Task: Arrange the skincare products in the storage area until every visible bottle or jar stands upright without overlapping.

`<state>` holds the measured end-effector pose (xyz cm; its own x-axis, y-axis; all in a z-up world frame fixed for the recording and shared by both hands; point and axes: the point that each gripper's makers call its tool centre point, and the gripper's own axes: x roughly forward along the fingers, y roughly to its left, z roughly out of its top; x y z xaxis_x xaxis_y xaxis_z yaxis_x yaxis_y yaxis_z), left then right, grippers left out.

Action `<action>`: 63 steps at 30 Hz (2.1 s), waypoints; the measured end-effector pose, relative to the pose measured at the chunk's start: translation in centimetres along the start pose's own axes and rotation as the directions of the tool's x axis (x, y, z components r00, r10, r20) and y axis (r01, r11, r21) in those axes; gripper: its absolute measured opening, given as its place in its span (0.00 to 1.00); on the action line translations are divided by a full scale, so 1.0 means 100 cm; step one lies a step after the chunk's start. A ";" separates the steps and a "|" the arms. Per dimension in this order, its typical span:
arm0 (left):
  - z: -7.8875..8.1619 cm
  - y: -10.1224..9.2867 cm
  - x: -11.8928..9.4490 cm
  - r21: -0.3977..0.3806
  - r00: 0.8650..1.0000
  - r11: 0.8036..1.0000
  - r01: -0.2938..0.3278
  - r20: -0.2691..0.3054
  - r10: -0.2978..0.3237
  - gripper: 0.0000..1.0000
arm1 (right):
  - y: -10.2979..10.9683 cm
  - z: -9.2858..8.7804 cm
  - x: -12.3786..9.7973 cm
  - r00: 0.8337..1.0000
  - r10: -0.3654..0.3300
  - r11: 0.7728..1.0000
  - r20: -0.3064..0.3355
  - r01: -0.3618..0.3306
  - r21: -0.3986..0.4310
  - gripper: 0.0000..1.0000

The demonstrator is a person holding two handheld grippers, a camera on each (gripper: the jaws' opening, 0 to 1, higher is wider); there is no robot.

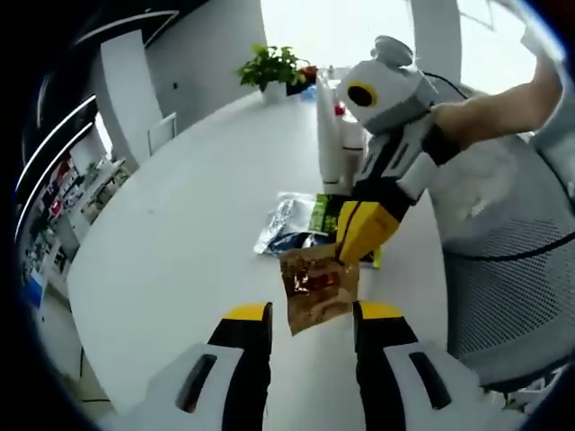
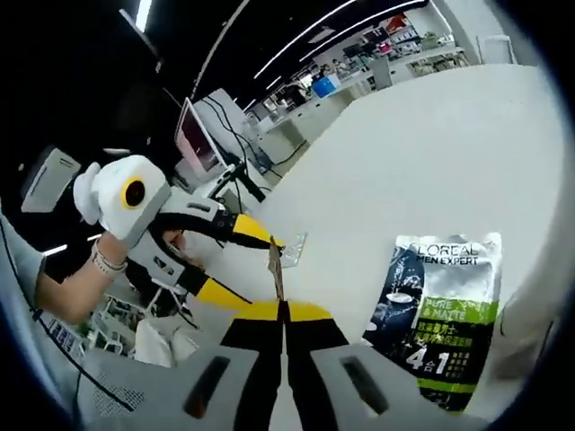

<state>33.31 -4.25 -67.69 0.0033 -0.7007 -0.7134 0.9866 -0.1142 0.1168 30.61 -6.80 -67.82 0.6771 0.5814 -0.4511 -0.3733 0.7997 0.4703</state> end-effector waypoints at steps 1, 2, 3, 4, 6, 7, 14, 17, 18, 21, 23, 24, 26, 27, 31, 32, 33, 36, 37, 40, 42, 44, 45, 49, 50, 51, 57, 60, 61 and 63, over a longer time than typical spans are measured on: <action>0.000 0.001 -0.001 0.005 1.000 1.000 0.000 0.000 0.000 0.29 | 0.001 0.000 0.000 1.000 -0.004 0.999 -0.012 0.004 -0.037 0.01; 0.001 0.000 -0.002 0.010 1.000 1.000 0.008 0.001 -0.008 0.27 | 0.000 -0.001 -0.001 0.999 -0.012 0.996 -0.032 0.009 -0.085 0.01; 0.003 -0.001 -0.003 0.021 1.000 1.000 0.021 0.004 -0.021 0.26 | 0.001 -0.002 -0.001 0.999 -0.013 0.994 -0.049 0.007 -0.110 0.01; 0.004 -0.001 -0.003 0.030 1.000 0.999 0.021 0.005 -0.021 0.26 | 0.003 -0.001 0.000 0.998 -0.018 0.989 -0.058 0.009 -0.148 0.01; 0.008 -0.003 -0.003 0.055 1.000 0.998 0.024 0.003 -0.024 0.25 | 0.007 0.000 0.000 0.997 -0.010 0.981 -0.075 -0.005 -0.194 0.01; 0.011 -0.004 -0.003 0.063 1.000 0.998 0.030 0.007 -0.030 0.23 | 0.009 0.000 0.000 0.996 -0.011 0.974 -0.091 -0.010 -0.228 0.01; 0.018 -0.014 0.000 0.072 0.995 0.993 0.095 0.032 -0.097 0.13 | 0.013 -0.012 0.003 0.981 -0.016 0.929 -0.191 -0.057 -0.367 0.01; 0.015 -0.024 0.002 0.063 0.990 0.988 0.140 0.019 -0.141 0.06 | 0.011 -0.013 0.005 0.978 -0.011 0.926 -0.210 -0.069 -0.372 0.01; 0.014 -0.025 0.002 0.056 0.989 0.987 0.148 0.014 -0.149 0.04 | 0.010 -0.014 0.006 0.975 -0.012 0.922 -0.220 -0.074 -0.380 0.01; 0.012 -0.024 0.003 0.037 0.988 0.988 0.151 0.010 -0.151 0.02 | 0.008 -0.013 0.009 0.972 -0.007 0.917 -0.236 -0.088 -0.390 0.01; 0.009 -0.023 0.003 0.028 0.988 0.987 0.155 0.007 -0.155 0.01 | 0.006 -0.012 0.011 0.970 -0.008 0.916 -0.243 -0.090 -0.390 0.01; 0.009 -0.022 0.003 0.016 0.988 0.988 0.156 0.006 -0.156 0.00 | 0.004 -0.011 0.012 0.969 -0.009 0.916 -0.247 -0.091 -0.390 0.01; 0.006 -0.022 0.003 -0.049 0.987 0.985 0.163 0.004 -0.163 0.00 | 0.003 -0.010 0.014 0.968 -0.012 0.917 -0.251 -0.090 -0.388 0.01; 0.005 -0.019 0.004 -0.054 0.988 0.986 0.156 0.007 -0.156 0.00 | 0.002 -0.010 0.015 0.968 -0.012 0.917 -0.252 -0.090 -0.388 0.01; -0.001 -0.016 0.007 -0.151 0.986 0.974 0.167 0.009 -0.168 0.00 | -0.003 -0.010 0.021 0.967 -0.035 0.912 -0.254 -0.073 -0.404 0.01; -0.001 -0.015 0.007 -0.173 0.985 0.970 0.171 0.018 -0.170 0.00 | -0.005 -0.009 0.022 0.968 -0.049 0.904 -0.246 -0.062 -0.423 0.01; -0.002 -0.015 0.008 -0.187 0.985 0.967 0.173 0.021 -0.172 0.00 | -0.005 -0.008 0.022 0.968 -0.051 0.902 -0.247 -0.062 -0.427 0.01; -0.003 -0.010 0.010 -0.228 0.985 0.958 0.173 0.040 -0.169 0.00 | -0.010 -0.005 0.023 0.970 -0.084 0.882 -0.228 -0.034 -0.470 0.03; -0.003 -0.010 0.011 -0.238 0.983 0.954 0.184 0.048 -0.178 0.00 | -0.013 -0.003 0.023 0.970 -0.096 0.877 -0.222 -0.023 -0.480 0.04; -0.007 -0.004 0.016 -0.272 0.984 0.945 0.180 0.046 -0.174 0.00 | -0.021 0.002 0.023 0.971 -0.135 0.862 -0.196 0.017 -0.507 0.07; -0.010 0.000 0.019 -0.279 0.985 0.945 0.170 0.039 -0.166 0.00 | -0.027 0.008 0.021 0.971 -0.158 0.858 -0.177 0.046 -0.511 0.10; -0.009 0.002 0.022 -0.323 0.981 0.927 0.192 0.070 -0.179 0.00 | -0.030 0.012 0.020 0.972 -0.170 0.849 -0.163 0.060 -0.526 0.11; -0.008 0.005 0.025 -0.352 0.979 0.914 0.200 0.097 -0.177 0.00 | -0.031 0.013 0.020 0.972 -0.176 0.846 -0.158 0.067 -0.529 0.11; -0.018 0.016 0.034 -0.341 0.988 0.927 0.155 0.041 -0.150 0.00 | -0.030 0.007 0.023 0.967 -0.186 0.808 -0.171 0.052 -0.586 0.13; -0.019 0.017 0.036 -0.343 0.988 0.926 0.156 0.039 -0.152 0.00 | -0.029 0.005 0.024 0.967 -0.184 0.809 -0.176 0.047 -0.586 0.14; -0.020 0.018 0.038 -0.346 0.988 0.925 0.155 0.035 -0.152 0.00 | -0.027 0.002 0.027 0.970 -0.168 0.811 -0.176 0.035 -0.584 0.15; -0.026 0.026 0.049 -0.320 0.990 0.939 0.130 -0.007 -0.140 0.00 | -0.027 -0.004 0.038 0.967 -0.174 0.778 -0.187 0.019 -0.628 0.17; -0.026 0.029 0.053 -0.293 0.991 0.948 0.124 -0.020 -0.136 0.00 | -0.029 -0.005 0.046 0.969 -0.166 0.795 -0.180 0.023 -0.607 0.20; -0.026 0.030 0.055 -0.272 0.990 0.954 0.123 -0.025 -0.135 0.00 | -0.031 -0.006 0.047 0.969 -0.169 0.800 -0.180 0.028 -0.599 0.20; -0.024 0.031 0.057 -0.253 0.989 0.959 0.132 -0.030 -0.144 0.00 | -0.041 -0.007 0.049 0.963 -0.199 0.805 -0.179 0.056 -0.591 0.19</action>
<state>36.76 -6.94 -73.05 -0.1337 -0.6557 -0.7431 0.9874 -0.0239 -0.1566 35.01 -7.09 -72.55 0.6131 0.4279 -0.6641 -0.6369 0.7650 -0.0951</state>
